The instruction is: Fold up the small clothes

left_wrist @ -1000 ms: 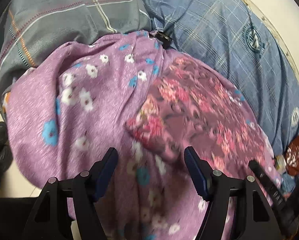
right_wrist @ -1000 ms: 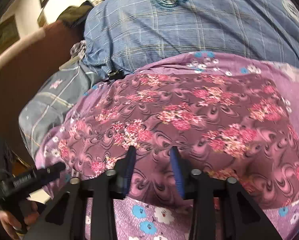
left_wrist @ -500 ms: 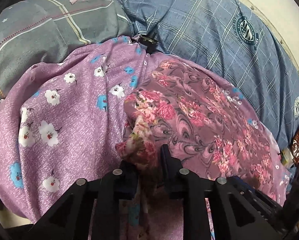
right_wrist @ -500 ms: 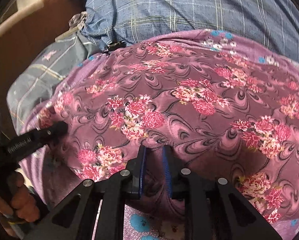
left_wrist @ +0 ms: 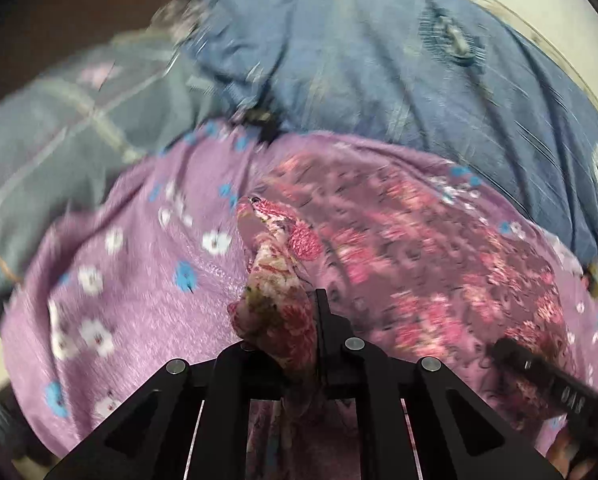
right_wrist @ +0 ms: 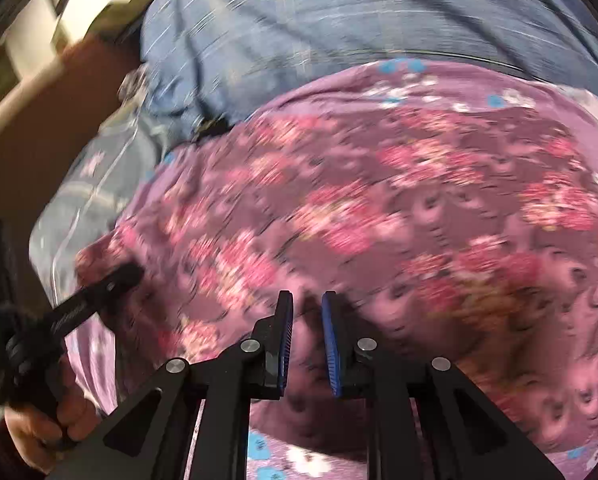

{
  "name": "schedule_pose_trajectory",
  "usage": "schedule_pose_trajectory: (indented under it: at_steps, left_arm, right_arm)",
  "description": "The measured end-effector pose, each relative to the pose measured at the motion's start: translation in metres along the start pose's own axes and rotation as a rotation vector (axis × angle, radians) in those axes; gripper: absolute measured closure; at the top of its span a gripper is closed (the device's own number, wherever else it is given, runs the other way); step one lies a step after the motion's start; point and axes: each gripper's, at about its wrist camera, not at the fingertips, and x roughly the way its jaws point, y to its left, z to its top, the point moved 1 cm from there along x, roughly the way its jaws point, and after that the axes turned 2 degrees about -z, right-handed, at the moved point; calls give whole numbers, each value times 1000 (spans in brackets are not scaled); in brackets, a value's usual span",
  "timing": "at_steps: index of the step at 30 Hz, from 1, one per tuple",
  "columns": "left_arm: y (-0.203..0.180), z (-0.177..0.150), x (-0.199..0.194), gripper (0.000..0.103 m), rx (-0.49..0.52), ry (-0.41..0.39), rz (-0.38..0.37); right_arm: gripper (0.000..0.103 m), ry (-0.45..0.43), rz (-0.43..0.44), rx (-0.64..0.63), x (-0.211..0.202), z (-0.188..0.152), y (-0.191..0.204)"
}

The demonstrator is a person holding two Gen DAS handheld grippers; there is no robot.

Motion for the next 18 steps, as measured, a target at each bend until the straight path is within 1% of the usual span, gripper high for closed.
schedule_pose_trajectory:
  at_steps: [4, 6, 7, 8, 9, 13, 14, 15, 16, 18]
  left_arm:
    - [-31, 6, -17, 97, 72, -35, -1]
    - [-55, 8, -27, 99, 153, -57, 27]
    - [-65, 9, -32, 99, 185, -72, 42]
    - [-77, 13, -38, 99, 224, -85, 78]
    - [-83, 14, -39, 98, 236, -83, 85]
    - [-87, 15, -29, 99, 201, -41, 96]
    - [-85, 14, -22, 99, 192, -22, 99]
    - [-84, 13, -19, 100, 176, -10, 81]
    - [-83, 14, -18, 100, 167, -6, 67]
    - [-90, 16, -16, 101, 186, -18, 56]
  right_arm:
    - [85, -58, 8, 139, -20, 14, -37]
    - [84, -98, 14, 200, -34, 20, -56]
    - [84, -114, 15, 226, -39, 23, -66]
    - [84, -127, 16, 258, -45, 25, -78]
    - [84, -130, 16, 277, -47, 27, -86]
    - [84, -145, 15, 357, -56, 31, -115]
    - [84, -146, 13, 363, -57, 32, -117]
    - [84, -143, 14, 360, -57, 33, -117]
    - [84, -139, 15, 354, -56, 34, -116]
    - [84, -137, 7, 342, -56, 35, -114]
